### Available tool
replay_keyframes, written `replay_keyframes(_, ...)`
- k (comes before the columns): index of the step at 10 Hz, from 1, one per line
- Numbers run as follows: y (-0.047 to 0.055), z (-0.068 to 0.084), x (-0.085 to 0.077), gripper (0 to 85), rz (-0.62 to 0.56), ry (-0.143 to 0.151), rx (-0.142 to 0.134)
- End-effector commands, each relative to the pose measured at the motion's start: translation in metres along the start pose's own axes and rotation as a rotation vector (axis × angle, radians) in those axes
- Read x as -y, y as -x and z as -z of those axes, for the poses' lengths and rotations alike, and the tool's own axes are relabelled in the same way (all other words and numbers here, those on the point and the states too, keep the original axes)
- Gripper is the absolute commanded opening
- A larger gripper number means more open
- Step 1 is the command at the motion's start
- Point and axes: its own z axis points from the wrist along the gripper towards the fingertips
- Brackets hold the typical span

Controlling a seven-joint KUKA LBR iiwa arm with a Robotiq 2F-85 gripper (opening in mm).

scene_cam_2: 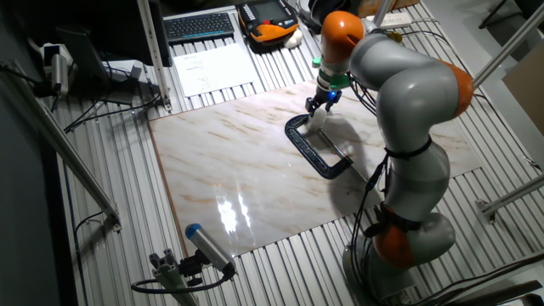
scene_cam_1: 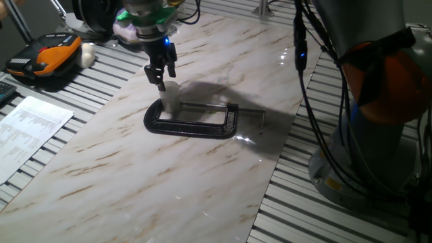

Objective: Unscrew the lid from the jar

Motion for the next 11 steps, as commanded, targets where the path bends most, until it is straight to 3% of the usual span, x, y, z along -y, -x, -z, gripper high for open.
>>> replay_keyframes(1,0.0,-0.0003,0.0003,51.0,0.022,-0.004,0.018)
replay_keyframes(3,-0.0008,-0.0005,0.0003,51.0,0.077,-0.006,-0.005)
replay_keyframes(4,-0.0012,-0.0002,0.0004,51.0,0.087,-0.007,0.031)
replay_keyframes(5,-0.0011,-0.0004,0.0004,51.0,0.097,-0.002,0.042)
replay_keyframes(7,-0.0008,-0.0008,-0.0004,51.0,0.107,0.0,0.032)
replay_keyframes(8,-0.001,-0.0007,-0.0002,68.0,0.118,-0.005,0.036)
replay_keyframes(9,-0.0013,-0.0006,-0.0002,68.0,0.138,-0.016,0.049)
replay_keyframes(10,-0.0015,-0.0006,-0.0002,51.0,0.153,-0.011,0.037)
replay_keyframes(11,-0.0015,-0.0009,-0.0002,68.0,0.172,-0.015,0.019)
